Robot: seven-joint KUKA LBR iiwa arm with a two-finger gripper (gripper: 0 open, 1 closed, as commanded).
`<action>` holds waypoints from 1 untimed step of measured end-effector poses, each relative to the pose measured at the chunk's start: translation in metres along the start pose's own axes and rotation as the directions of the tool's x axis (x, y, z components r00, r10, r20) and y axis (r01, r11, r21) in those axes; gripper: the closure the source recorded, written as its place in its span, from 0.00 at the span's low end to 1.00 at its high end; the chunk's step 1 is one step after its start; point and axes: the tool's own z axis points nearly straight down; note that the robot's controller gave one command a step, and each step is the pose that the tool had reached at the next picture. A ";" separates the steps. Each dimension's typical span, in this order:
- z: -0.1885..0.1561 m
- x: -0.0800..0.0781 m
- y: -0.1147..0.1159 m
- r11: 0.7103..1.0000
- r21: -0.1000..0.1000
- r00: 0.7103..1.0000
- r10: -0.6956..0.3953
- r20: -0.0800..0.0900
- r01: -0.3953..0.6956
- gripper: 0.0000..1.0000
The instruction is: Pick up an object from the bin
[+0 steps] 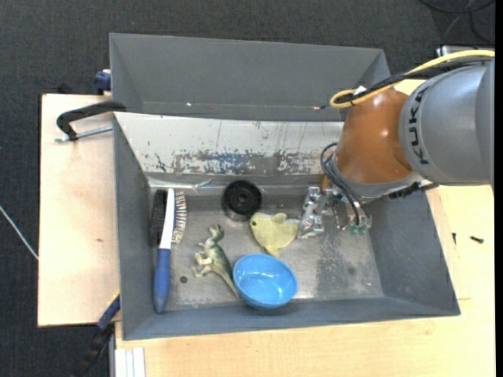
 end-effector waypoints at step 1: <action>-0.044 -0.001 -0.023 0.994 0.001 0.994 -0.110 -0.002 0.110 1.00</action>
Offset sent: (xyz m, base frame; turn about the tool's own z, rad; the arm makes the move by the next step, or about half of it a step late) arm -0.0023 -0.0224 0.0408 -0.1118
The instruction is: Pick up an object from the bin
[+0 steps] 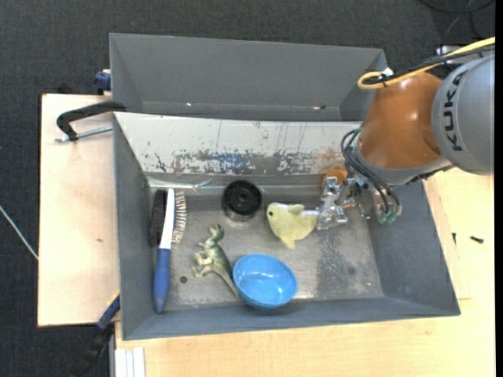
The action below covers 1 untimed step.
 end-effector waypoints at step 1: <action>-0.042 0.001 0.032 1.000 -0.003 1.000 -0.001 0.000 0.001 1.00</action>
Offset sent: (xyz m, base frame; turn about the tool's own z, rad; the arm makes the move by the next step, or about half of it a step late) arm -0.0059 0.0292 0.0384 0.0013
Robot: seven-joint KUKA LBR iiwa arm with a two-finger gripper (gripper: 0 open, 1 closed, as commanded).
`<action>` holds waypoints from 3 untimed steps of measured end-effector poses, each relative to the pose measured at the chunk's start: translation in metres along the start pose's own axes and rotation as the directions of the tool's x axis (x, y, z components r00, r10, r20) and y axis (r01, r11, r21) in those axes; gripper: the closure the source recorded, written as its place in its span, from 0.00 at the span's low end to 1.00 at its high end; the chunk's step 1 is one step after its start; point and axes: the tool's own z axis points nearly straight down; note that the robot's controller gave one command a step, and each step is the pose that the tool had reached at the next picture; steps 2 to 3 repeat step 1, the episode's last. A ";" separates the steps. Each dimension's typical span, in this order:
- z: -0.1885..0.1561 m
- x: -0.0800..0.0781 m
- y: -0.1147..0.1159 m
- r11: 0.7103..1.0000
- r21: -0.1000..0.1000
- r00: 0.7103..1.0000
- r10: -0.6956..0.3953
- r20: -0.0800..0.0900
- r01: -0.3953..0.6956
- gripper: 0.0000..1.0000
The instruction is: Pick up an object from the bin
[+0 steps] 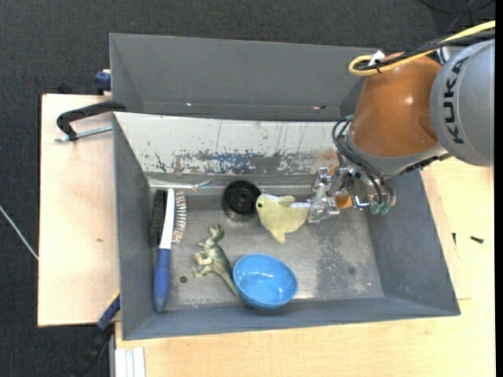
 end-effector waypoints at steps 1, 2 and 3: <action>-0.149 -0.003 0.012 1.000 0.002 1.000 0.017 0.006 -0.017 1.00; -0.149 -0.003 0.012 1.000 0.002 1.000 0.017 0.006 -0.017 1.00; -0.149 -0.003 0.012 1.000 0.002 1.000 0.017 0.006 -0.017 1.00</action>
Offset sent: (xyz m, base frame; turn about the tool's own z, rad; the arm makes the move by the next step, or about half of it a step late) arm -0.0021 0.0105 0.1420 0.0180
